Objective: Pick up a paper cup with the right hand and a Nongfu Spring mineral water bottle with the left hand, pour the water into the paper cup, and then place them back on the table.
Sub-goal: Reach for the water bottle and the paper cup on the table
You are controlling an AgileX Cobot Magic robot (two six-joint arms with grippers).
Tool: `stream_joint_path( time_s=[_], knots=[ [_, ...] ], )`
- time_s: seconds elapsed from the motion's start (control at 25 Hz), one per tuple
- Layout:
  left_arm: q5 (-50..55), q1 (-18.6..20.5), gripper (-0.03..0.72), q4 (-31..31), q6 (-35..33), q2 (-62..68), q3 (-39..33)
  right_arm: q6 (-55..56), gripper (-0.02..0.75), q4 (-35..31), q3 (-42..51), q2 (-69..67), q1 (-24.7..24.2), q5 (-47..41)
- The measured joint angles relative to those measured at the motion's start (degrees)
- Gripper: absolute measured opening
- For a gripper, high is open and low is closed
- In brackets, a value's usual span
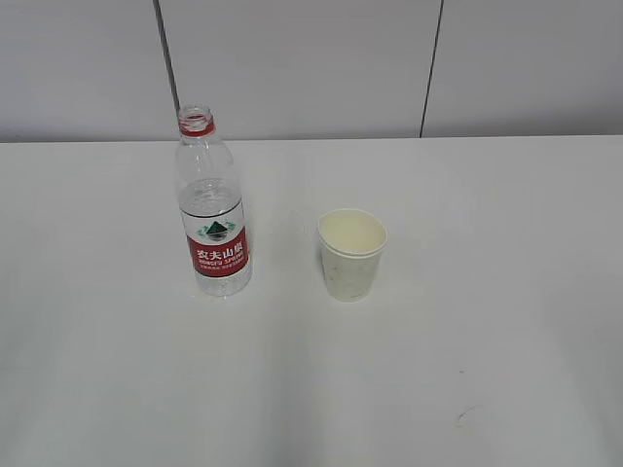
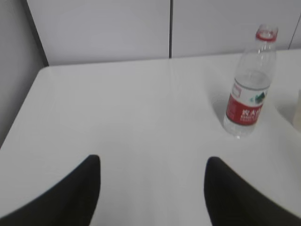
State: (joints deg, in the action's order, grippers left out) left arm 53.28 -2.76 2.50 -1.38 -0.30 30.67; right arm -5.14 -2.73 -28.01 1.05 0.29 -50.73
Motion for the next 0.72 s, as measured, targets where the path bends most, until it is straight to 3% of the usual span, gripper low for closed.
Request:
stream_joint_path(
  time_s=[0.24, 0.72],
  knots=[
    [-11.2, 0.0, 0.437, 0.4, 0.0, 0.0, -4.3, -1.0, 0.587, 0.0, 4.4, 0.0, 0.0, 6.6],
    [-23.5, 0.0, 0.437, 0.4, 0.0, 0.3, -10.0, -1.6, 0.587, 0.0, 10.8, -1.6, 0.0, 17.6]
  ],
)
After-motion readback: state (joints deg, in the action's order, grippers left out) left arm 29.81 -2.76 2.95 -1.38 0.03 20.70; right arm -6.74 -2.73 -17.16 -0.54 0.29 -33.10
